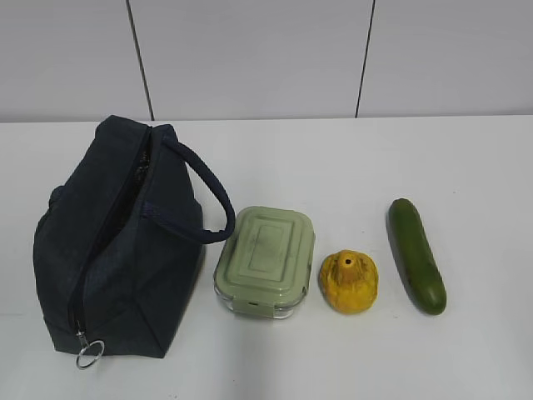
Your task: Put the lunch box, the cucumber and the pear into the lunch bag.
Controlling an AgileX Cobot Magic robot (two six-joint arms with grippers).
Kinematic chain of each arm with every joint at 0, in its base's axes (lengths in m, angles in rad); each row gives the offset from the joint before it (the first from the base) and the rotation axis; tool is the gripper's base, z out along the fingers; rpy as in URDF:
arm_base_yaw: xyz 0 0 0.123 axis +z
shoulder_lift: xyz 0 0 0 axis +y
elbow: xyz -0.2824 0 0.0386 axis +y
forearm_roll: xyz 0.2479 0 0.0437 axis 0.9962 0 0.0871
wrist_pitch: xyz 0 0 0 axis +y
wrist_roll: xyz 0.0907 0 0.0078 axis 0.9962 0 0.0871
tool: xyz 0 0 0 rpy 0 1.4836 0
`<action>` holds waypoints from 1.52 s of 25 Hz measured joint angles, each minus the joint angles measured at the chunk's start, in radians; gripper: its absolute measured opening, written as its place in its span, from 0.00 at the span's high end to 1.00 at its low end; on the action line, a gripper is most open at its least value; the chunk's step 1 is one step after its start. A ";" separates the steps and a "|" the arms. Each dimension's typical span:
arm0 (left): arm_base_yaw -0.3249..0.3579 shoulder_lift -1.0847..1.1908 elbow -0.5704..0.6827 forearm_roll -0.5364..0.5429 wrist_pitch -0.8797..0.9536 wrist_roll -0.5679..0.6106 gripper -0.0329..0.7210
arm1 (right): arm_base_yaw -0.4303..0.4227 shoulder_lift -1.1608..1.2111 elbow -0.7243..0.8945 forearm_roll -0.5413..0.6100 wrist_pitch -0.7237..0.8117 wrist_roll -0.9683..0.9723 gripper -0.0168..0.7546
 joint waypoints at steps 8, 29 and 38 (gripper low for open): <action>0.000 0.000 0.000 0.000 0.000 0.000 0.64 | 0.000 0.000 0.000 0.000 0.000 0.000 0.36; 0.000 0.030 -0.011 -0.010 0.008 0.000 0.58 | 0.000 0.051 -0.005 0.021 0.019 0.006 0.14; 0.000 0.250 -0.107 -0.175 0.028 0.000 0.52 | 0.000 0.245 -0.085 0.095 0.023 0.027 0.13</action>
